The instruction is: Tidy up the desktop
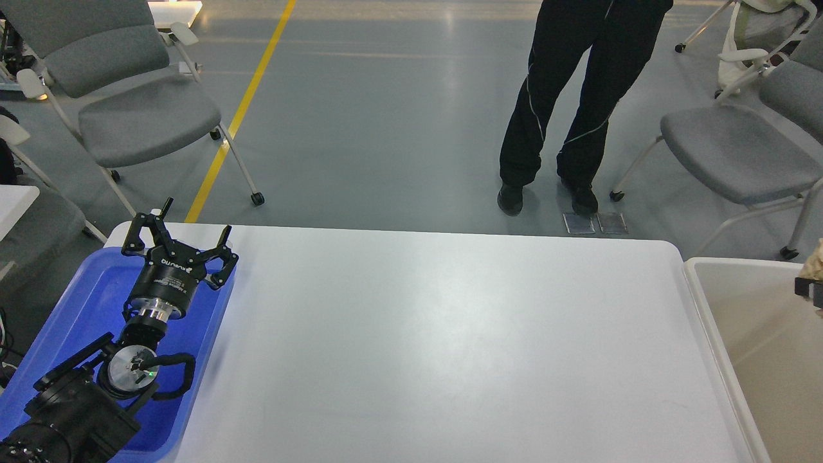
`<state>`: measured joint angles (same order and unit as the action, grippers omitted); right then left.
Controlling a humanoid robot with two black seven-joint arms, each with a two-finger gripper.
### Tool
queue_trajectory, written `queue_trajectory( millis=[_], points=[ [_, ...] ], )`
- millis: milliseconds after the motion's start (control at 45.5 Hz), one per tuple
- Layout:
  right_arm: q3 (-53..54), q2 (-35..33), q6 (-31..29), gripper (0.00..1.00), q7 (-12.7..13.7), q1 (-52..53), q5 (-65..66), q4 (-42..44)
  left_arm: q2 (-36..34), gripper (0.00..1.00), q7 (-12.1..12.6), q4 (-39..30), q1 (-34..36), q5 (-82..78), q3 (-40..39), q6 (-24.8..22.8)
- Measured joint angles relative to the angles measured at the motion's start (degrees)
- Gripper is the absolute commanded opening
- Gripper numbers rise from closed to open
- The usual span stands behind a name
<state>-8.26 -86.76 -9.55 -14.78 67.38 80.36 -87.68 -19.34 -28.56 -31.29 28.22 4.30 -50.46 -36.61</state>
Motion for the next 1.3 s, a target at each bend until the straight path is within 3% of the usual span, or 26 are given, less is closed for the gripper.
queue_trajectory(
  millis=[593, 966, 1296],
  points=[
    [1.6, -0.8, -3.2, 0.00, -0.1, 3.2, -4.2, 1.8, 0.0, 1.00, 0.0, 0.0, 0.0, 0.0, 0.0, 0.1],
    [-0.5, 0.1, 1.6, 0.00, -0.1, -0.1, -19.3, 7.5, 0.0, 1.00, 0.0, 0.0, 0.0, 0.0, 0.0, 0.1],
    [-0.9, 6.2, 5.2, 0.00, -0.5, -7.9, -40.4, 18.9, 0.0, 1.00, 0.0, 0.0, 0.0, 0.0, 0.0, 0.1]
  ],
)
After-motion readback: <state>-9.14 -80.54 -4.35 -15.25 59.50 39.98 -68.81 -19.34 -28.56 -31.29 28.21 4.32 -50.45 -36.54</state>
